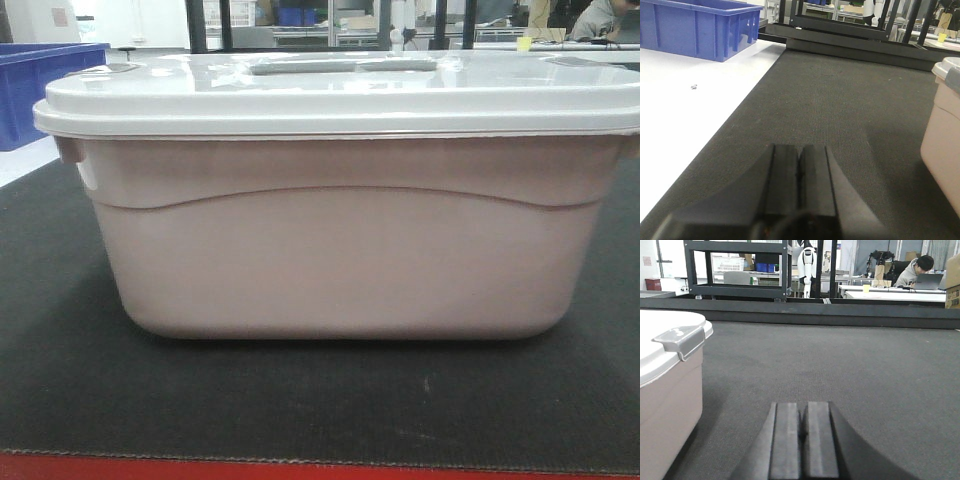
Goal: Grab white bin and place on right shelf
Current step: 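Move both grippers down toward the ends of the pink bin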
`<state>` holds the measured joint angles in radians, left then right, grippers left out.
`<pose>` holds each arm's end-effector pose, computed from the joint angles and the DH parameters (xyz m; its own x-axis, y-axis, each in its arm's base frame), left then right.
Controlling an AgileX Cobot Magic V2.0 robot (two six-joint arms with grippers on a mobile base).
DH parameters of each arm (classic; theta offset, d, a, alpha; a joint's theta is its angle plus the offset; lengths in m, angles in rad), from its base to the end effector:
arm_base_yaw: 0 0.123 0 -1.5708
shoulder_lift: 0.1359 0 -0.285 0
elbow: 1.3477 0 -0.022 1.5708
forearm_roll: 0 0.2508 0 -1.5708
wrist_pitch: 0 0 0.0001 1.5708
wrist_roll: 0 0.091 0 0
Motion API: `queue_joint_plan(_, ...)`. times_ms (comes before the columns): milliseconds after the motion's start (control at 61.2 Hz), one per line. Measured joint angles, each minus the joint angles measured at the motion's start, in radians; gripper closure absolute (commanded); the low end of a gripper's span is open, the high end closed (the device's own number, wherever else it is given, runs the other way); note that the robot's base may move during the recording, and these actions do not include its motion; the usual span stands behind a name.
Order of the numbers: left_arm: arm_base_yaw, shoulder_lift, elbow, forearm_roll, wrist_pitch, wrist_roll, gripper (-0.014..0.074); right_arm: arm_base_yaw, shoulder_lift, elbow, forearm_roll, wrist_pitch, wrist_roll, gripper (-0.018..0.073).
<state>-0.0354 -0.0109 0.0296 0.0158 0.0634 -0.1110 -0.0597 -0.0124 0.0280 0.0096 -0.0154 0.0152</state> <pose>0.0569 -0.0019 0.1980 0.0018 -0.0952 -0.9955 0.0347 0.9949 -0.0951 0.0563 -0.0034 0.2058 0.0882 0.0196 -0.9959 0.0576 0.9980 0.0247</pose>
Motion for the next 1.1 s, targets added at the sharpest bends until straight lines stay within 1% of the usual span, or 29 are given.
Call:
queue_joint_plan(850, 0.0, 0.0, 0.0, 0.0, -0.009, 0.0, 0.0713, 0.0, 0.0, 0.0, 0.0, -0.002, 0.0, 0.0482)
queue_joint_plan(981, 0.0, 0.0, 0.0, 0.0, -0.031, 0.0, 0.0713, 0.0, 0.0, 0.0, 0.0, -0.008, 0.0, 0.0482)
queue_joint_plan(1096, 0.0, 0.0, 0.0, 0.0, -0.091, 0.0, 0.0713, 0.0, 0.0, 0.0, 0.0, -0.024, 0.0, 0.0482)
